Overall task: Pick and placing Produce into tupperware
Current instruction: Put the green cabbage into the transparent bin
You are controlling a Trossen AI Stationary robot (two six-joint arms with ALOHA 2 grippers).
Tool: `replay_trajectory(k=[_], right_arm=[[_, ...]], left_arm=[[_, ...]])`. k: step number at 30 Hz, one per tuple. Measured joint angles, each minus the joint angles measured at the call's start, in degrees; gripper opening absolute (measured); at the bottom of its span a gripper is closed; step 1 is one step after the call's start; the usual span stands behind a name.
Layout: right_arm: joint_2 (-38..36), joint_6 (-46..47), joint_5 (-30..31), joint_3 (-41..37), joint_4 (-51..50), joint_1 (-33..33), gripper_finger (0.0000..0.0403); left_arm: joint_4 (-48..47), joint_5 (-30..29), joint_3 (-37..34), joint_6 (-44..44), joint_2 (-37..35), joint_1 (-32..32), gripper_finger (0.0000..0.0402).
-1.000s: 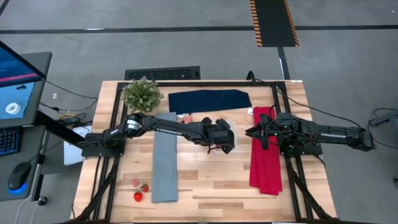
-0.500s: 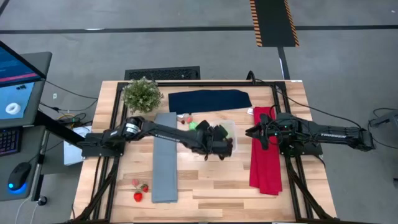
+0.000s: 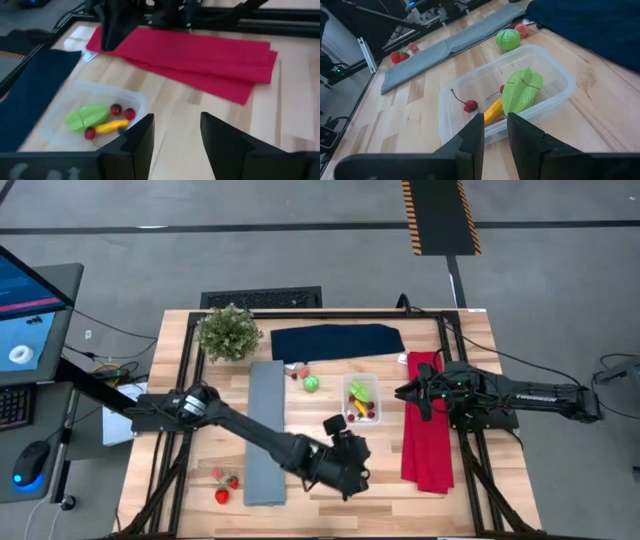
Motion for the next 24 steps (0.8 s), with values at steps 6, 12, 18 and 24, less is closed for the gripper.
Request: replay_trajectory(k=[6,12,18,24], right_arm=[[0.00,0.00,-0.02,0.00,-0.02,0.00,0.0107],[0.00,0.00,0.00,0.00,-0.01,0.00,0.0107],[0.00,0.00,-0.02,0.00,-0.02,0.00,0.0107],[0.00,0.00,0.00,0.00,-0.04,0.00,0.0107]], left_arm=[[5.55,3.12,-0.09,-0.29,-0.51,-3.27,0.0126],[17.63,5.94,0.15,7.33,-0.59,-8.72,0.0102],[11.89,-6.36,2.23,6.80,-0.63,-12.95,0.0096],[38.28,14.04,-0.28,26.51,-0.35,-17.13,0.0096]])
